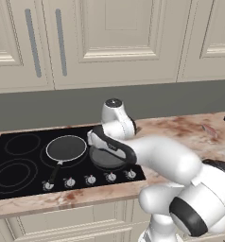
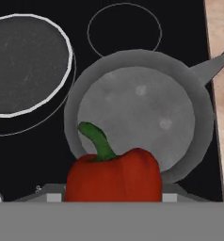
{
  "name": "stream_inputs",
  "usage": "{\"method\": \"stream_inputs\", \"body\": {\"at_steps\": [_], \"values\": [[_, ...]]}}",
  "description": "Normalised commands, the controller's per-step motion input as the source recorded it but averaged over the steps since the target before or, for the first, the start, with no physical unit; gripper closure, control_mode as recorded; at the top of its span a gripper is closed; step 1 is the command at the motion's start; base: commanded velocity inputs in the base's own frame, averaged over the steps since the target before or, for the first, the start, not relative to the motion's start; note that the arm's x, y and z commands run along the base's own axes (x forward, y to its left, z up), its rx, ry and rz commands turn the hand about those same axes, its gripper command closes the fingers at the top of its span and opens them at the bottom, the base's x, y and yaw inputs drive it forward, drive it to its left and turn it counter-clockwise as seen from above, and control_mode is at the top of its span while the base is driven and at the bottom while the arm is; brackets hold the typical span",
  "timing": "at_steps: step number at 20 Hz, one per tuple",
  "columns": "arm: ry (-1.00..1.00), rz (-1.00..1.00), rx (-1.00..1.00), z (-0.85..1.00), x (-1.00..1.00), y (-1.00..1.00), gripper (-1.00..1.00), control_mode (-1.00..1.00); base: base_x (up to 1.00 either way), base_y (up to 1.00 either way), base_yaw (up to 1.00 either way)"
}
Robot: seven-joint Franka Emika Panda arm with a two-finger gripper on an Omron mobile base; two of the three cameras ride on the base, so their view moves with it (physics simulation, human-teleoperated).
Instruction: Place both pans onto different burners. Then place the bell pepper and the steak on different pans.
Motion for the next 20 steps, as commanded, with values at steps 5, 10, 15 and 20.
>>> {"method": "stream_inputs", "body": {"at_steps": [5,10,15,20], "values": [[0.0,0.02,0.0,0.0,0.24,0.42,1.0,-1.0,0.0,0.0,0.0],[0.0,0.04,0.0,0.0,0.13,0.26,1.0,-1.0,0.0,0.0,0.0],[0.0,0.04,0.0,0.0,0.15,0.29,1.0,-1.0,0.0,0.0,0.0],[0.0,0.03,0.0,0.0,0.15,0.32,1.0,-1.0,0.0,0.0,0.0]]}}
